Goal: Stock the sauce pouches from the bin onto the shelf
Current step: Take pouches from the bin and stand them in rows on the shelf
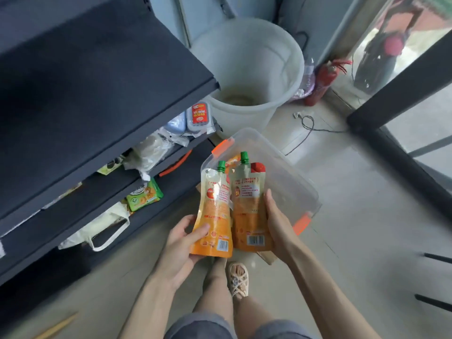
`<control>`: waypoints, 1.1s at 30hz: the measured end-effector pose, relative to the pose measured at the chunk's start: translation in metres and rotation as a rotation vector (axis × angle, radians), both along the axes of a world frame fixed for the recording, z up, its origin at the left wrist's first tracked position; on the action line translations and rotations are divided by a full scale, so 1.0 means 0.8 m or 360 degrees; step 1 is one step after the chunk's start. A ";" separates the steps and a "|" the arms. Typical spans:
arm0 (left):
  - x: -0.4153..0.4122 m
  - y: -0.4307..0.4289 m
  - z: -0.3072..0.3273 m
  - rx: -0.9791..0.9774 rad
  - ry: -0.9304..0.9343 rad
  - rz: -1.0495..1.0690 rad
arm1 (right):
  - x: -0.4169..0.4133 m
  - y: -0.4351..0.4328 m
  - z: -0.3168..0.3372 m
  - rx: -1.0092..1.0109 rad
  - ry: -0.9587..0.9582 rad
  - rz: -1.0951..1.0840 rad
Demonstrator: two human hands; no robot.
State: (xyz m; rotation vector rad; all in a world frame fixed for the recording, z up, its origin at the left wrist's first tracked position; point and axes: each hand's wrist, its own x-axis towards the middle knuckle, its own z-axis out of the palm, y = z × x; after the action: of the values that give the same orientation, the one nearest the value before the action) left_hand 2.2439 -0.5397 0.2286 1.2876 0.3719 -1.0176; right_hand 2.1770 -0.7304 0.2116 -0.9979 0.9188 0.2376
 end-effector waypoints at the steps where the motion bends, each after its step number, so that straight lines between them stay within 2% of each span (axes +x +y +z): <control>1: -0.013 0.013 0.012 -0.0018 -0.0026 0.0041 | -0.005 0.010 0.011 -0.0010 -0.0035 0.0102; 5: -0.055 0.058 0.054 -0.0093 -0.0148 0.0150 | -0.014 0.060 0.054 -0.0008 -0.0261 0.0460; 9: -0.078 0.095 0.087 -0.0303 -0.0145 0.0502 | -0.001 0.114 0.097 -0.0028 -0.0435 0.0857; 13: -0.080 0.133 0.121 -0.0450 -0.0331 0.0588 | 0.021 0.165 0.134 -0.0250 -0.0538 0.1095; 21: -0.037 0.245 0.189 -0.0398 -0.0680 0.0790 | 0.088 0.285 0.199 -0.0520 -0.0787 0.0991; 27: 0.022 0.347 0.232 -0.0180 -0.0726 0.0695 | 0.148 0.387 0.233 -0.0421 -0.0890 0.1000; 33: 0.087 0.433 0.260 0.0149 -0.0978 0.0668 | 0.202 0.469 0.266 -0.0318 -0.1091 0.0853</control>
State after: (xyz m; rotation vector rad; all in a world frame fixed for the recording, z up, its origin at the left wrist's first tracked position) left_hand 2.3133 -0.1936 0.4369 1.4566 0.1998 -0.2287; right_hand 2.3386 -0.3554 0.4246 -1.3828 0.0383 0.2288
